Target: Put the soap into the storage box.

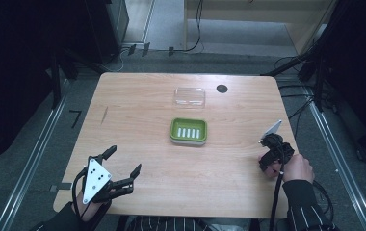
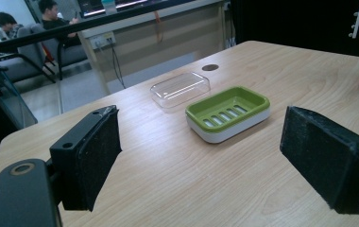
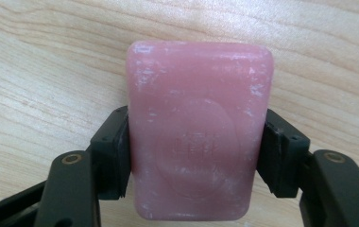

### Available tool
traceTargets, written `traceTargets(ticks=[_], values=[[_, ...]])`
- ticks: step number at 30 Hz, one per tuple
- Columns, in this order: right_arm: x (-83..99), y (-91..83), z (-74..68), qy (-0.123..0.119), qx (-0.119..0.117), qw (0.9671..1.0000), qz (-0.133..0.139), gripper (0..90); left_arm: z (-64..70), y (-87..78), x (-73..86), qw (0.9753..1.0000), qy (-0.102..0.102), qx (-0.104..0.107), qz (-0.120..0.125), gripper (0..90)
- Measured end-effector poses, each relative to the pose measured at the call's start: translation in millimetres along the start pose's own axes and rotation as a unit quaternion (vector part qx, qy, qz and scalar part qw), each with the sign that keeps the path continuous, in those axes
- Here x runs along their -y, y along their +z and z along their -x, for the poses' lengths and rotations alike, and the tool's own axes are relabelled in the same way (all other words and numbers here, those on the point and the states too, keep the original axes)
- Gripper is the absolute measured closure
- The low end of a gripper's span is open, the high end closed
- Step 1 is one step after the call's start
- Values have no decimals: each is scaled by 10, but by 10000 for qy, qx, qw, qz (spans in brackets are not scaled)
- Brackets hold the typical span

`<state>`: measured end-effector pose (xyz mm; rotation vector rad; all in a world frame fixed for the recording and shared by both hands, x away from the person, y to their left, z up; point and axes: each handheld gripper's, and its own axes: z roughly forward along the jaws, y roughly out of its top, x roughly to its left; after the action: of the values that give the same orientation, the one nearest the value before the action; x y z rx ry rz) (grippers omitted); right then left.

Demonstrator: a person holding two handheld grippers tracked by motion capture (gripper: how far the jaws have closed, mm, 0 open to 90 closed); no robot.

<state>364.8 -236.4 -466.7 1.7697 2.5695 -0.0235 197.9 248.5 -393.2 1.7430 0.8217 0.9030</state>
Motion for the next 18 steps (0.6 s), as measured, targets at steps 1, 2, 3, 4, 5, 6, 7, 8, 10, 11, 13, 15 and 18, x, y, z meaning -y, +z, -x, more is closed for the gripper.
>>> traceTargets(ticks=[1,2,3,4,5,6,7,8,10,11,13,15,18], values=[[0,-5,-1,-37,-5,10000,22,385,0,0,0,10000,-1,-2,0,133],[-1,-10,-1,-75,-4,10000,31,386,0,-2,-1,10000,0,-2,-10,133],[-1,-16,-9,-59,-6,10000,26,386,0,-2,-1,10000,1,-3,-11,133],[-3,-16,-14,-88,14,9999,50,386,0,-2,-1,10000,3,-1,-15,133],[-5,-24,-19,-128,25,9999,39,386,0,-3,0,10000,4,2,-12,132],[-6,-26,-23,-165,25,9998,63,386,0,-3,0,10000,1,-1,-12,133],[-11,-38,-45,-195,22,9998,65,386,0,-3,0,10000,-1,-7,-12,132],[-15,-43,-52,-219,23,9997,81,386,0,-3,1,10000,-2,-8,-9,132],[-23,-55,-68,-282,20,9996,86,386,-1,-6,2,10000,3,-10,-14,133],[-26,-58,-74,-297,17,9995,101,386,-3,-8,2,10000,4,-15,-19,133],[-31,-64,-78,-330,14,9994,120,386,-4,-14,5,10000,-11,-21,-7,133],[-45,-75,-100,-395,-18,9991,116,386,-9,-26,9,10000,-5,-39,-14,132],[-57,-80,-109,-483,-19,9987,139,386,-11,-34,11,10000,-16,-52,-10,132]])
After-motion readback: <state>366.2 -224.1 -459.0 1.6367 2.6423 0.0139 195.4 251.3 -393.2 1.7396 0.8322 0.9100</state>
